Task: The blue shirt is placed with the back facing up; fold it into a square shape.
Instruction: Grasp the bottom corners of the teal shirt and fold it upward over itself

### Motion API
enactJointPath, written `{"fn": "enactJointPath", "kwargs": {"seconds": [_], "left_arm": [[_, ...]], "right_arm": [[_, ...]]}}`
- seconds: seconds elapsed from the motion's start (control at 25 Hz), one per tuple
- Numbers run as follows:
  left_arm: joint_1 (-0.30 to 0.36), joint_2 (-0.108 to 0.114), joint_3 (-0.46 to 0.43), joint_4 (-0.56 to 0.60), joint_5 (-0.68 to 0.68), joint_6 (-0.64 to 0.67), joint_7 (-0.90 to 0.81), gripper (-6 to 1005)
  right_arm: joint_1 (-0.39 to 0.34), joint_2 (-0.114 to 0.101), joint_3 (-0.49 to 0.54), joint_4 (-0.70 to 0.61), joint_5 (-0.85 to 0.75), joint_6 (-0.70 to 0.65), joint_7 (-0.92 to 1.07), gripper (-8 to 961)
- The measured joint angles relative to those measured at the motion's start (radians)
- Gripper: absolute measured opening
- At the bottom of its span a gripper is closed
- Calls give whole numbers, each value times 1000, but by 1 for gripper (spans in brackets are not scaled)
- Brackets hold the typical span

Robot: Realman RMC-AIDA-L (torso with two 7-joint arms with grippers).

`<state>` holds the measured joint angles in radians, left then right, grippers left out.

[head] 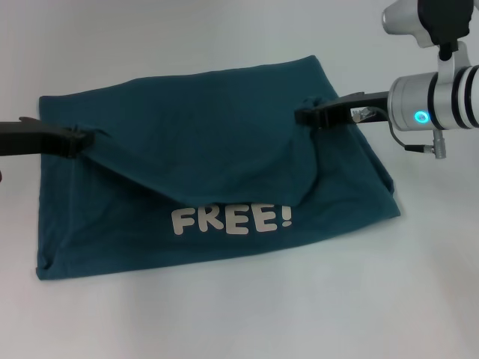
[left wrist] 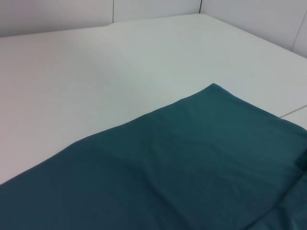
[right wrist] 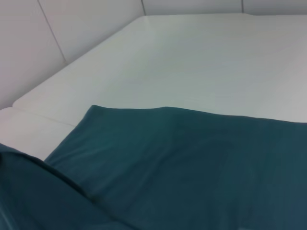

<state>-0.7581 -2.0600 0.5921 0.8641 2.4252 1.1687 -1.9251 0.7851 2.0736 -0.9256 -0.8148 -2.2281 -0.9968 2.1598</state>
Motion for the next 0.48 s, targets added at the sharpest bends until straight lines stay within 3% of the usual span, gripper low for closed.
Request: {"fn": "enactJointPath", "kwargs": {"seconds": [0.2,0.48], "left_arm": [[3,0,0,0,0,0,3,34],[5,-6,0,-2,0,-3,14,35]], "right_arm": [[7,2,-6,4,2,-11,-17,87],[46,15,-67,1,68,-189,-148,90]]}}
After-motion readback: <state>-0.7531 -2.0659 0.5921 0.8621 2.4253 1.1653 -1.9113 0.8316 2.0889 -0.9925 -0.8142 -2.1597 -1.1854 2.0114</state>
